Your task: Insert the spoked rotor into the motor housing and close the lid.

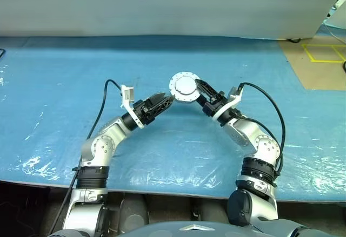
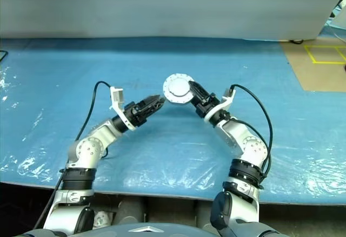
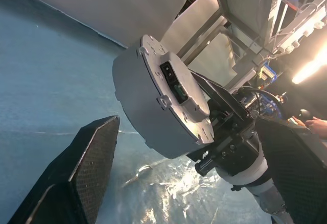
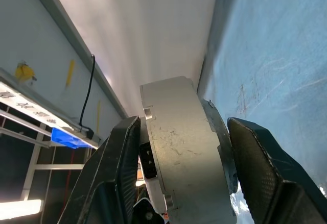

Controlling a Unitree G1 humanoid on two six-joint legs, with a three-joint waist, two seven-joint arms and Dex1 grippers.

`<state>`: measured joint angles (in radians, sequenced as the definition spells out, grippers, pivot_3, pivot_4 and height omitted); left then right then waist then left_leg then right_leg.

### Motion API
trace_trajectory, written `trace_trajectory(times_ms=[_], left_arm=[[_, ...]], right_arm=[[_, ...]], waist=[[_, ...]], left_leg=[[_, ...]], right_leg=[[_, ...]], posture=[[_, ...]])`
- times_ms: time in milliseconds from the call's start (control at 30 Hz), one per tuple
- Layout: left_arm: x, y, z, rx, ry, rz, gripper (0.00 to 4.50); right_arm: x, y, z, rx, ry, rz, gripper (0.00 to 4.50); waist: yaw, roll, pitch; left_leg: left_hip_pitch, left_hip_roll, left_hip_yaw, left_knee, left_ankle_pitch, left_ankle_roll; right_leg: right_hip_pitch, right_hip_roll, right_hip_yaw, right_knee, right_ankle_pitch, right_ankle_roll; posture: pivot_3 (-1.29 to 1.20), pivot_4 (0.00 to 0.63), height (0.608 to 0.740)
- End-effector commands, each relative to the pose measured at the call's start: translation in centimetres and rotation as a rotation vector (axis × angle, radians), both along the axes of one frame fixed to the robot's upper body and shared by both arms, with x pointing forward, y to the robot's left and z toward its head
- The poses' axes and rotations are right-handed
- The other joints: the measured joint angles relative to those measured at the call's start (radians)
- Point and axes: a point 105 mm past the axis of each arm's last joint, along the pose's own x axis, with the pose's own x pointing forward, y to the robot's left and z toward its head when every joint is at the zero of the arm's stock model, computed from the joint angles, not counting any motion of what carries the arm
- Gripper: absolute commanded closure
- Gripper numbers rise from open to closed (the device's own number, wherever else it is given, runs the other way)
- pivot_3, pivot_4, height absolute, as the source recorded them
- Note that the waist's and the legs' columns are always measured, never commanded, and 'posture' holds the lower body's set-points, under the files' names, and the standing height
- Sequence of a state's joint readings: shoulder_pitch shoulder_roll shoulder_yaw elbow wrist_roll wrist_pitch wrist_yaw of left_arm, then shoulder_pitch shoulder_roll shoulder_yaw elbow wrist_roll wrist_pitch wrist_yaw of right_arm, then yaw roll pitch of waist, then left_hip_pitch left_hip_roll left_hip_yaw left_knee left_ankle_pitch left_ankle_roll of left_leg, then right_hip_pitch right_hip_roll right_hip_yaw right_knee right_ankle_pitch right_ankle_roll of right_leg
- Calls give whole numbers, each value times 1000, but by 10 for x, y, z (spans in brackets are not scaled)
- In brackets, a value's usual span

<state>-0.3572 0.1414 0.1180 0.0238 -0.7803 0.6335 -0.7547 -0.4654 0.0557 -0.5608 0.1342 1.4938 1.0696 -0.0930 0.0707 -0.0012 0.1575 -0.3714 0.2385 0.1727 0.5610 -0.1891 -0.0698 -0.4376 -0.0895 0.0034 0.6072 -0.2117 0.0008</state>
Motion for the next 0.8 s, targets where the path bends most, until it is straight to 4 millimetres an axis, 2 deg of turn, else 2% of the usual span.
trace_trajectory(times_ms=[33, 300, 433, 533, 633, 800], left_arm=[[1, -4, 7, -27, -9, -9, 18], [5, -16, 9, -56, 3, -25, 18], [7, -19, 18, -117, 2, -34, 18], [8, -16, 23, -169, 18, -43, 572], [8, -13, 27, -208, 29, -56, 1524], [5, -15, 27, -208, 36, -74, 1706]], right_arm=[[-10, 6, 34, 42, -151, 47, 2180], [-19, 21, 36, -3, -193, 118, 2180], [-21, 26, 33, -27, -196, 137, 2180], [-19, 24, 31, -27, -189, 125, 2180], [-18, 22, 31, -24, -191, 119, 2180], [-18, 23, 31, -22, -196, 121, 2180]], waist=[[1, 0, 0], [1, 0, 0], [2, 0, 0], [1, 0, 0], [2, 0, 0], [2, -1, 0]], left_leg=[[0, 0, 0, 0, 0, 0], [-1, 0, -1, 1, 0, 0], [-2, 0, -2, 1, 0, 0], [-2, 0, -2, 2, 0, 0], [-3, -1, -2, 2, 0, 0], [-4, 0, -3, 2, 0, 0]], right_leg=[[0, 0, 0, 0, 0, 0], [0, 0, 0, 0, 1, 1], [0, 0, 0, 0, 1, 1], [0, 0, 0, 0, 1, 1], [0, 0, 0, 0, 1, 1], [0, 0, -1, 0, 1, 2]], posture=[[0, 150, 740], [0, 150, 740], [0, 150, 740], [0, 150, 740], [0, 150, 740], [0, 150, 740]])
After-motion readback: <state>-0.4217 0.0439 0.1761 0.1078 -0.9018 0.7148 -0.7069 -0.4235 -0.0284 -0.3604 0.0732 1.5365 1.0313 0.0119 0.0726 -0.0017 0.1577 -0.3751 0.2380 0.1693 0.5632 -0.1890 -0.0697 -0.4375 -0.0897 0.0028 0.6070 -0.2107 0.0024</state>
